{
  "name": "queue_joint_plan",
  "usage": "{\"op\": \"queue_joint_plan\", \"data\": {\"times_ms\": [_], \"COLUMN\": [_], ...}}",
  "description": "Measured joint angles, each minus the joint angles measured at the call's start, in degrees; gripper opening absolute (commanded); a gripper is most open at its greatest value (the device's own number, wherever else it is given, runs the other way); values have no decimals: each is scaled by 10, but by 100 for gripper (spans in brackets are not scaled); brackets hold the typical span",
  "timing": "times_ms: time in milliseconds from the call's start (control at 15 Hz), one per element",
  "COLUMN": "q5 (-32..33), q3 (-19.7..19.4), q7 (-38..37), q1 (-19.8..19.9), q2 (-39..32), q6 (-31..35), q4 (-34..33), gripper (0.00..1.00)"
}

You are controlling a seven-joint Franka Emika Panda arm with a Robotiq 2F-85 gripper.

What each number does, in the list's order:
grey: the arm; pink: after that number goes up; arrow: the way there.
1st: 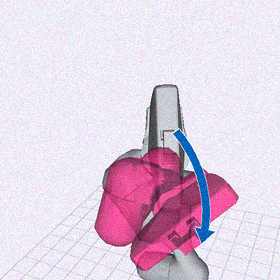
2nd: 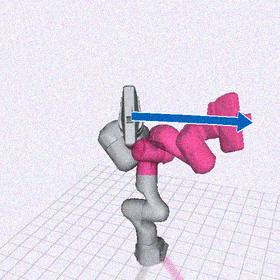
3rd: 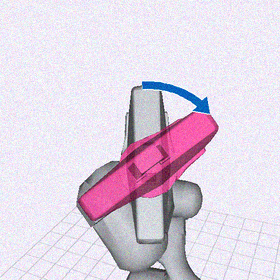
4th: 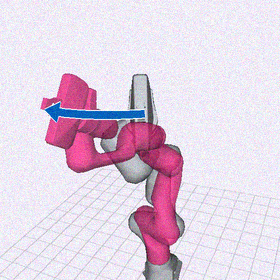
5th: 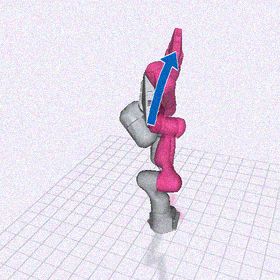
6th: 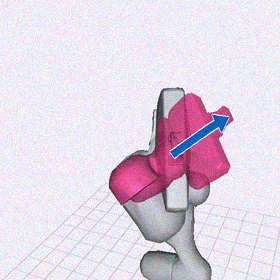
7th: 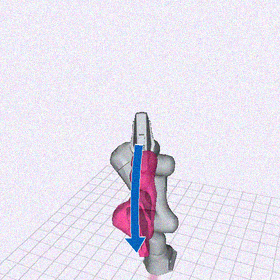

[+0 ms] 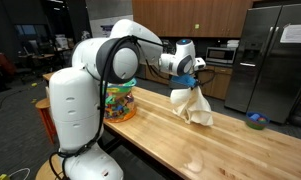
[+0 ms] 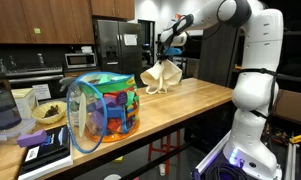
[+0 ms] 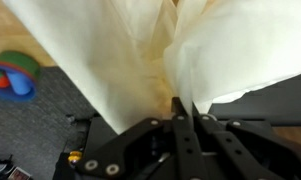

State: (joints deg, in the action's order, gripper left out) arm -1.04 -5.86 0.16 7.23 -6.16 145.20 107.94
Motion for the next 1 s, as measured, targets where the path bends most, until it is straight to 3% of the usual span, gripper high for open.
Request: {"op": "queue_joint_plan", "data": {"times_ms": [467, 733, 1000], "q5": [-208, -304, -364], "q3": [1, 3, 17], "q7": [181, 294, 359], "q1": [2, -16, -52], "q2": [79, 97, 103], "q6": [-6, -74, -165], "q4": [199, 217, 216], "gripper": [1, 1, 1]}}
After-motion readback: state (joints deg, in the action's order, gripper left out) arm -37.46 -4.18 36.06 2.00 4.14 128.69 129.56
